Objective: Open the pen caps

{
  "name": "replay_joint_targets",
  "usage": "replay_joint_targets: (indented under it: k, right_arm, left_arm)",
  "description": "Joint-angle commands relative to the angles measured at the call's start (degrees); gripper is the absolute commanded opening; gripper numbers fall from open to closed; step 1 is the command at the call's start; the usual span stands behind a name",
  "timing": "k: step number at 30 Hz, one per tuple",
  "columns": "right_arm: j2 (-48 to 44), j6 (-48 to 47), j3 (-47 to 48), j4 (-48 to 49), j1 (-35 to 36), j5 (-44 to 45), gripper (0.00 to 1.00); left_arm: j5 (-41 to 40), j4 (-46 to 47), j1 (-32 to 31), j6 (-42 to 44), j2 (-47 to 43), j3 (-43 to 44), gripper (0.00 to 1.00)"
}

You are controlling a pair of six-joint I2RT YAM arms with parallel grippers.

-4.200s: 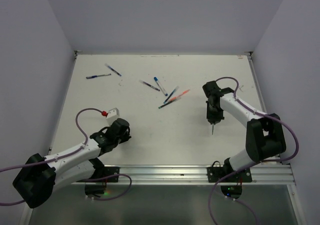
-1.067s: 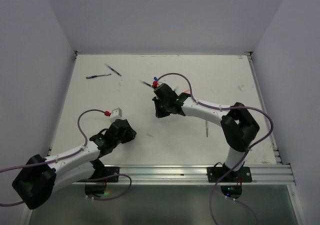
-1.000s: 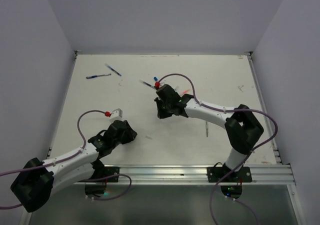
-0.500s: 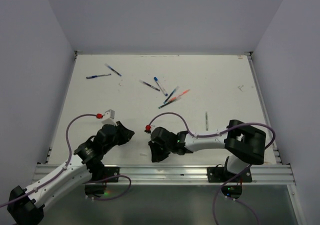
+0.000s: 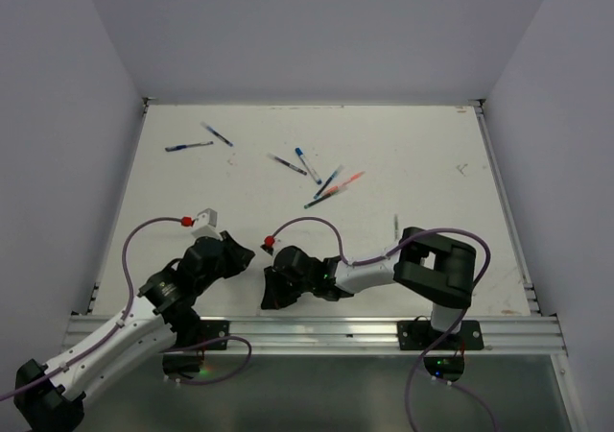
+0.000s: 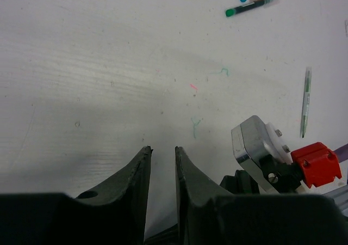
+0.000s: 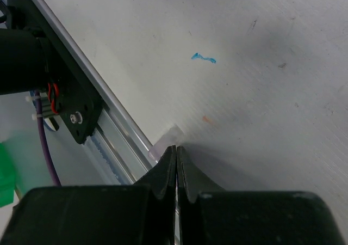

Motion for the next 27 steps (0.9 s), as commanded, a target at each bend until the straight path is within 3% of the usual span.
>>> replay_joint_targets:
  k: [1,10,12,16,17,19,20,21,27]
  right_arm:
    - [-0.22,0.43,1.01,0.96,0.06,2.64,0.0]
    - [-4.96,-3.53,3.74,-7.04,0.06,6.86,0.0]
    - [-6.55,-3.35,2.78,-8.27,0.06,8.52,0.05]
    - [-13.48,-4.14,2.59,-20.62,-0.2,16.41,0.19]
    - [-16.72,-4.75,2.77,-22.93,-0.46,17.66,0.31]
    - [-19.9,-5.99,3.82,-30.29,-0.55,21.95,0.41]
    - [-21.83,-6.34,4.26,-32.6,-0.47,23.55,0.55]
    - [-24.89,-6.78,5.05,-34.8,-0.46,24.87,0.6]
    - [-36.5,-8.01,4.54,-44.66,-0.99,29.63,0.68]
  left_arm:
    - [-2.91,-3.15,-0.11,0.43,0.25,3.19,0.27]
    - [-4.23,-4.04,-0.11,0.25,1.31,3.54,0.3]
    - [-4.32,-5.0,-0.11,0.43,1.39,3.81,0.31]
    - [-1.69,-6.59,-0.11,2.97,4.9,5.38,0.31]
    - [0.93,-6.42,-0.2,3.24,6.04,5.56,0.31]
    - [2.79,-7.38,-0.2,1.67,9.3,6.44,0.31]
    - [2.71,-8.51,-0.29,0.79,10.09,6.97,0.31]
    - [1.84,-12.18,-0.29,-1.31,10.97,7.58,0.31]
    - [0.07,-22.67,-0.46,-4.76,12.12,11.98,0.32]
